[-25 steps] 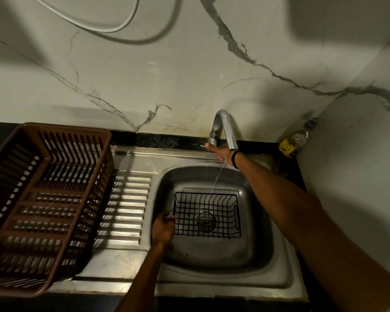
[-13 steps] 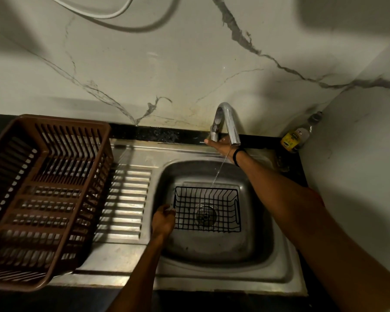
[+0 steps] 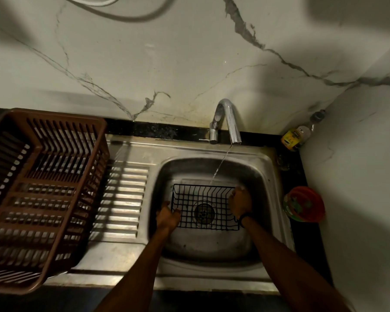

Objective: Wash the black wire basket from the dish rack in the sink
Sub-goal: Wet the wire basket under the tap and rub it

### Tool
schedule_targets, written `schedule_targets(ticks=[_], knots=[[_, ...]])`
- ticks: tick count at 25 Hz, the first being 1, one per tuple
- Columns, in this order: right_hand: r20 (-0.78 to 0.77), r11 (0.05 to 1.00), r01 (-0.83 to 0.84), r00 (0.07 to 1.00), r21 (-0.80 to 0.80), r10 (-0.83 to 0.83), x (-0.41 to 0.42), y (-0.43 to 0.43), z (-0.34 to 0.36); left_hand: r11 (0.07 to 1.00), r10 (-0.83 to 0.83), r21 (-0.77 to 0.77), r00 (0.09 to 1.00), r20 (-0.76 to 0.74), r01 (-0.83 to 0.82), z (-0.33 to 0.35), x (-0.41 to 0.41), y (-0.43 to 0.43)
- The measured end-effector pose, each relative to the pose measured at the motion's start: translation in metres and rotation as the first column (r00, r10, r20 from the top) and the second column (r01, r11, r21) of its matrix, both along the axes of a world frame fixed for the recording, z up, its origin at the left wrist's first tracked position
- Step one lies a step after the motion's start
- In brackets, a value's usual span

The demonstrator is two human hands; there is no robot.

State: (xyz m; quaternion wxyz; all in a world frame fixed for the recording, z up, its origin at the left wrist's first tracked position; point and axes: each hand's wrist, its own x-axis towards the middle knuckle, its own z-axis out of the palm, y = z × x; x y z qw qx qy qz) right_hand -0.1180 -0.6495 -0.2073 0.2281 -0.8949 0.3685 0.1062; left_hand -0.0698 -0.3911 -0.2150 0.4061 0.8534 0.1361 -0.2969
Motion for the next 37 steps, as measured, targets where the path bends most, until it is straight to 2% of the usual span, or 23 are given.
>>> schedule_targets(ticks=[2, 6, 12, 19, 22, 25, 30, 37], knots=[[-0.028, 0.999, 0.045, 0.999, -0.007, -0.045, -0.011, 0.006, -0.009, 1.0, -0.021, 0.021, 0.999, -0.032, 0.022, -0.002, 0.001, -0.003], [-0.02, 0.947, 0.31, 0.951, 0.083, -0.31, -0.019, 0.018, -0.004, 1.0, -0.015, -0.001, 0.996, -0.088, 0.015, -0.013, 0.006, -0.004], [-0.13, 0.914, 0.343, 0.938, 0.215, -0.321, -0.025, 0.009, -0.026, 0.998, -0.057, -0.015, 0.995, -0.079, 0.056, -0.021, 0.013, -0.004], [-0.094, 0.883, 0.354, 0.935, 0.31, -0.342, -0.022, 0.011, -0.015, 0.998, -0.064, 0.002, 0.996, -0.069, 0.065, -0.015, 0.017, -0.003], [-0.012, 0.89, 0.345, 0.934, 0.298, -0.357, -0.021, 0.013, -0.004, 0.998, -0.056, -0.037, 0.996, -0.068, 0.053, -0.014, 0.016, 0.0], [0.073, 0.928, 0.275, 0.951, 0.251, -0.302, -0.017, 0.012, 0.018, 0.997, 0.004, -0.077, 1.0, -0.028, -0.006, -0.015, 0.014, 0.003], [0.165, 0.995, 0.072, 0.983, 0.07, -0.083, -0.002, 0.003, 0.051, 0.976, 0.123, -0.183, 0.992, 0.004, -0.12, -0.004, 0.014, 0.002], [0.208, 0.998, -0.02, 0.978, -0.056, 0.031, 0.003, 0.004, 0.082, 0.933, 0.226, -0.253, 0.964, -0.139, -0.256, 0.005, 0.013, -0.001]])
